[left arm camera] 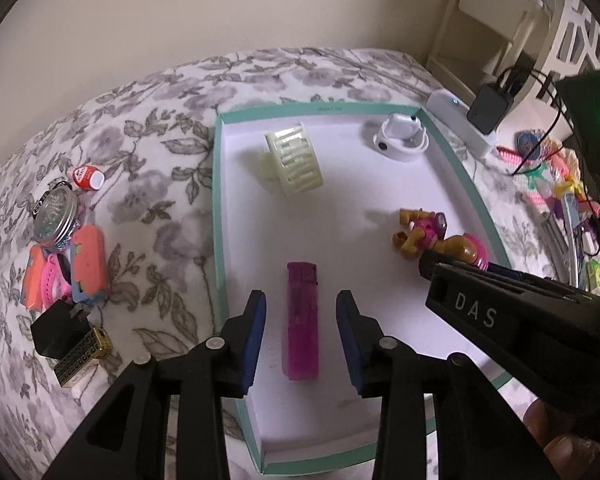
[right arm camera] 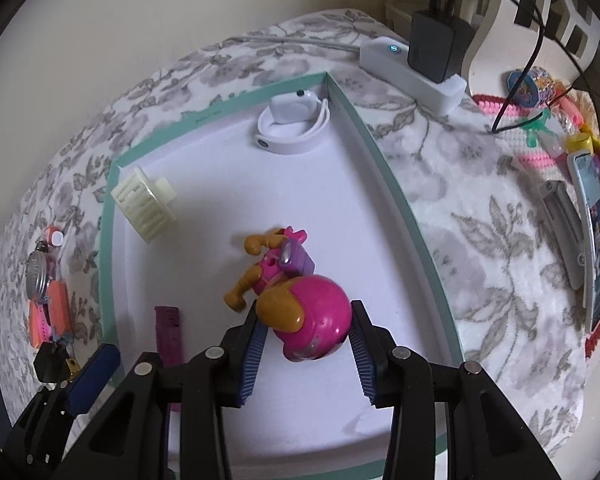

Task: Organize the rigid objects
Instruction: 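Open both grippers to release the lighter and figure into the tray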

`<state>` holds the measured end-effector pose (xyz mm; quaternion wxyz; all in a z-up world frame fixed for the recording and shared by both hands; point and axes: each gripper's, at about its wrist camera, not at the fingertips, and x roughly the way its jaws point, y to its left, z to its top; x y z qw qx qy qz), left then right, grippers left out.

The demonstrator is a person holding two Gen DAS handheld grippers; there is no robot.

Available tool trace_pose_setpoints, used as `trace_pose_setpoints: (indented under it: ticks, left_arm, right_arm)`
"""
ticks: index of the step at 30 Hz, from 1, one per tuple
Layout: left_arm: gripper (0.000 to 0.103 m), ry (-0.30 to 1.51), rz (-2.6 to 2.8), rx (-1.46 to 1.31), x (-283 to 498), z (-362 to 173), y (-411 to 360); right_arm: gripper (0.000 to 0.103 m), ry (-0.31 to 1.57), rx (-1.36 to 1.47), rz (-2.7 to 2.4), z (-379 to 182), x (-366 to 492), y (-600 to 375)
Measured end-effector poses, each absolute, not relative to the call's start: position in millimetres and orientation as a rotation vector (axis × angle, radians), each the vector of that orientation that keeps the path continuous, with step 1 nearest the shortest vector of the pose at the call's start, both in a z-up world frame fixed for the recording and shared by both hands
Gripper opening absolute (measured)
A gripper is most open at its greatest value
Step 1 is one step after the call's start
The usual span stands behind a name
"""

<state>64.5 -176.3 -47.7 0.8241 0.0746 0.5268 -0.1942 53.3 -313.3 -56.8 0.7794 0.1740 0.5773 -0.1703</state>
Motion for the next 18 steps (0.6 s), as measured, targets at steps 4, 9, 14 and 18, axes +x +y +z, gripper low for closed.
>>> trace_pose_setpoints:
  ticks: [4,9,14,18]
  left_arm:
    - [0.038,1.095,-0.394,0.141,67.2,-40.4,-170.4]
    - [0.045,1.07,-0.371,0.104,70.3,-31.9,-161.2]
    - [0.048,1.053,-0.336,0.07,74.1,-26.5,-150.4]
    - [0.057,1.04,-0.288,0.028,79.6,-22.8,-136.9]
  right_arm:
    - [0.045,1.233,0.357,-0.365,-49.7,53.4,-310.6]
    - [0.05,1.207,0.337,-0.373,-44.0,53.9,-307.6]
    - [0.051,1.164,0.319,-0.371,-32.5,53.3,-304.5]
    - [0.056,1.127,0.305,-0.364,-23.9,53.5,-300.9]
